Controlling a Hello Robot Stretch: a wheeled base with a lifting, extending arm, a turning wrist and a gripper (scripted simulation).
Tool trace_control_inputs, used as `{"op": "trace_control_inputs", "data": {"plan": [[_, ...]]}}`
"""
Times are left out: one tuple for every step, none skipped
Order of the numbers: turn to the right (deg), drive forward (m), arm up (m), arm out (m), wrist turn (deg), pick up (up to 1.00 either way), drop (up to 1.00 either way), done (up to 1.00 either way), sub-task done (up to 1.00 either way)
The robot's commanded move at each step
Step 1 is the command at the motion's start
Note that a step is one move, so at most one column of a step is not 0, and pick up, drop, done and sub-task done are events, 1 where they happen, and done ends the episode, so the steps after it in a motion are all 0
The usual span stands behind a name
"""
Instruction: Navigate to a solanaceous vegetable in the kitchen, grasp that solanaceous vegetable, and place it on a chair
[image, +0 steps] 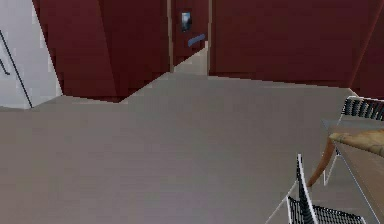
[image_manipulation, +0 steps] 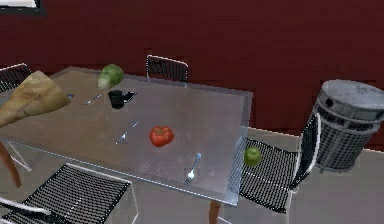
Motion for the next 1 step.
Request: {"op": "trace_control_inputs", "data": {"plan": [[0.0, 0.0, 0.3, 0.0, 0.0, 0.0, 0.0, 0.0, 0.0]]}}
